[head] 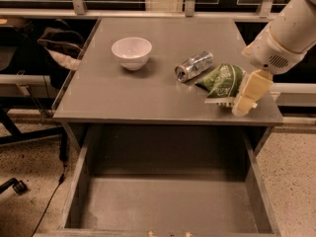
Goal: Place green jalapeno chip bag into top drawer
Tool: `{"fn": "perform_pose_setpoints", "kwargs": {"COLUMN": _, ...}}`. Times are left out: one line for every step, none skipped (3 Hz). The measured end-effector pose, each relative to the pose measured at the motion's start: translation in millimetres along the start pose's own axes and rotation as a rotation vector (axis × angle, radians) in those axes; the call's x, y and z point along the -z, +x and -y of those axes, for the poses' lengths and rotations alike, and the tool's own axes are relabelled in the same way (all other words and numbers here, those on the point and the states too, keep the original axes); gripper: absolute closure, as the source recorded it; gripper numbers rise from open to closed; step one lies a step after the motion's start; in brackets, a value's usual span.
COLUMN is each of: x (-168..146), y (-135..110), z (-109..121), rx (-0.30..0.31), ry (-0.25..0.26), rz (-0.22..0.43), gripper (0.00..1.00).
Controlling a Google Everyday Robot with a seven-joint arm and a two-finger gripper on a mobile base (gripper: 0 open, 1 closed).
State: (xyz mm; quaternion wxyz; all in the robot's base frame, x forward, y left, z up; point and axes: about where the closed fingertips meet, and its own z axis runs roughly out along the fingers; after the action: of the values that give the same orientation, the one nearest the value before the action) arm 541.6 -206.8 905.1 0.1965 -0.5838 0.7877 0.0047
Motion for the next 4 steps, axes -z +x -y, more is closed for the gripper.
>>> {"fn": "perform_pose_setpoints", "kwargs": {"x": 0.3, "y": -2.2, "z": 1.3, "rx": 0.003, "ry": 0.002, "rz": 0.002, "gripper": 0.00}}
{"fn": "perform_pose_setpoints", "kwargs": {"x": 0.3, "y": -2.2, "z": 1.3, "rx": 0.003, "ry": 0.002, "rz": 0.002, "gripper": 0.27}}
{"fn": "perform_pose_setpoints", "kwargs": {"x": 0.3, "y": -2.2, "z": 1.3, "rx": 0.003, "ry": 0.002, "rz": 0.002, "gripper": 0.50}}
{"fn": "perform_pose_setpoints", "kwargs": {"x": 0.3, "y": -2.2, "z": 1.3, "rx": 0.003, "ry": 0.002, "rz": 0.002, "gripper": 0.81}}
